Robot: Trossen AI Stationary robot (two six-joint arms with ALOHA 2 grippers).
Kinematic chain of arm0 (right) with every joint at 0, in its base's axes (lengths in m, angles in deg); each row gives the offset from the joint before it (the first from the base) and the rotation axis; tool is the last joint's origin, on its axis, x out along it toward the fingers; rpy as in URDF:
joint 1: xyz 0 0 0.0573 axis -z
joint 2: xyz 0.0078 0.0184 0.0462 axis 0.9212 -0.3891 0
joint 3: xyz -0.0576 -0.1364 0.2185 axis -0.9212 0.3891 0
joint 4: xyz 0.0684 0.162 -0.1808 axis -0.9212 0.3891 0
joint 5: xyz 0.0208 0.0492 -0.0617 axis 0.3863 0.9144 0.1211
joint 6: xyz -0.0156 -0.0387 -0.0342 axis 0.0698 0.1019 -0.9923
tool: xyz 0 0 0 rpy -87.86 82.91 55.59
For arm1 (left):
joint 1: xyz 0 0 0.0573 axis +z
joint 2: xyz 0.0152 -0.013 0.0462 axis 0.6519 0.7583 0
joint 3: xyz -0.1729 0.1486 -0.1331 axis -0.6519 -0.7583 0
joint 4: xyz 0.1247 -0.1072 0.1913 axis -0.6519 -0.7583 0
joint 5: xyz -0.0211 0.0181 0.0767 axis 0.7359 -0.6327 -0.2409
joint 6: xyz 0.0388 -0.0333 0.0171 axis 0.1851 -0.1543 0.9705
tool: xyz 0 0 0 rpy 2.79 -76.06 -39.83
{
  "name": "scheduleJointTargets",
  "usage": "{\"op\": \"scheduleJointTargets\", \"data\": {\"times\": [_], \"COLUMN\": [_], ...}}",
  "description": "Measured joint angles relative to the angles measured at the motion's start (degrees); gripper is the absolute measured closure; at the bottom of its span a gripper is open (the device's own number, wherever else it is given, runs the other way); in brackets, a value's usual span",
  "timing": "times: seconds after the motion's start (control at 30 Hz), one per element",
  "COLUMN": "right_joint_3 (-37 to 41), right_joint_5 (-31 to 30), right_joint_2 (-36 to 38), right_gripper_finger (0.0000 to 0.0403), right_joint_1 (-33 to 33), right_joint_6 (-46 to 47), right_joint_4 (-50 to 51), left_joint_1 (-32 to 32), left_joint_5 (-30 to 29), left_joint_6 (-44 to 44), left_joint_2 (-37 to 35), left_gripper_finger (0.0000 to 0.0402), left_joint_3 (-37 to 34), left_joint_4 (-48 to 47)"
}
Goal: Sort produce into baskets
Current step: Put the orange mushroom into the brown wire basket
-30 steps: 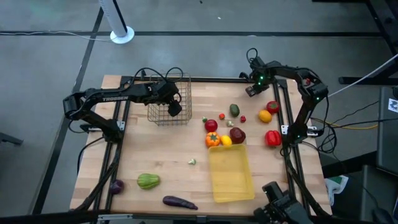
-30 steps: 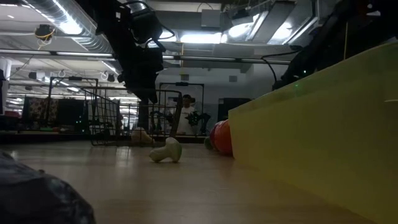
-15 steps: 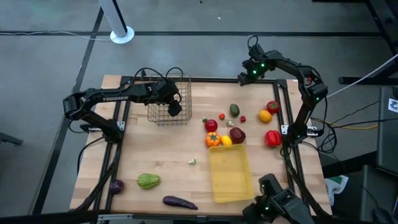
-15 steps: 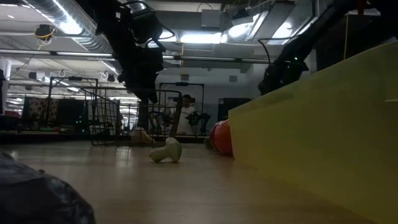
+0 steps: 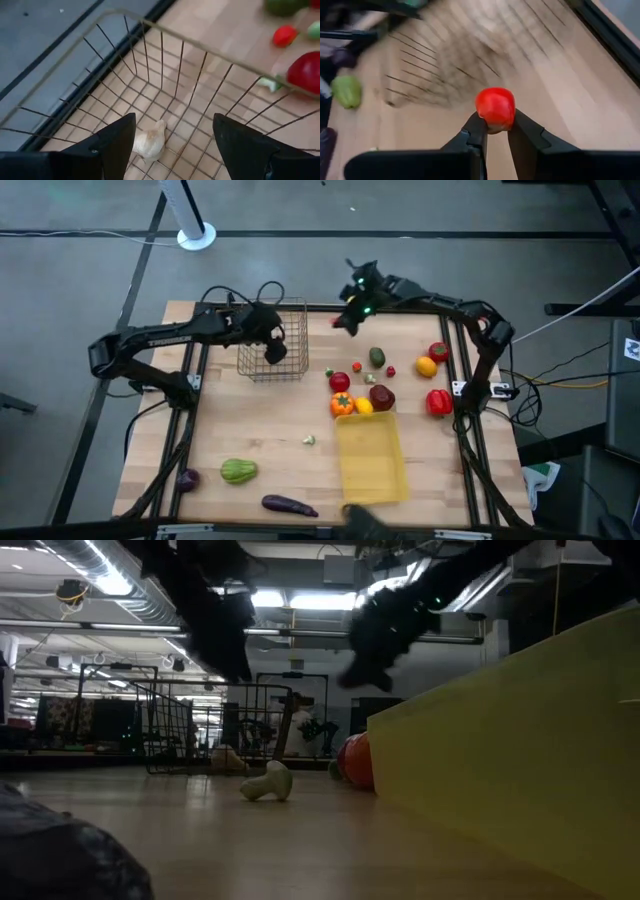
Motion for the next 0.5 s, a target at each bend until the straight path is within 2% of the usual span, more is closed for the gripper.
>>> {"op": "scheduleJointTargets", "data": {"times": [0.07,0.3,0.5], "right_joint_3": [0.0,0.0,0.0], "right_joint_5": [-2.7,-19.0,-23.1], "right_joint_2": [0.0,-0.1,-2.6], "right_gripper_finger": [0.0343,0.0342,0.0342], "right_joint_1": [-3.7,-13.6,-17.4], "right_joint_6": [-0.2,-4.2,-7.0], "right_joint_4": [-5.4,-16.8,-21.9], "left_joint_1": [-0.3,-3.2,-7.5], "left_joint_5": [0.0,0.2,0.2], "left_joint_6": [0.0,-2.2,-7.9], "left_joint_2": [-2.7,-12.4,-18.2], "left_gripper_finger": [0.0139,0.0139,0.0139], "left_joint_3": [0.0,0.0,0.0], "left_joint_4": [-0.1,-4.8,-10.8]}}
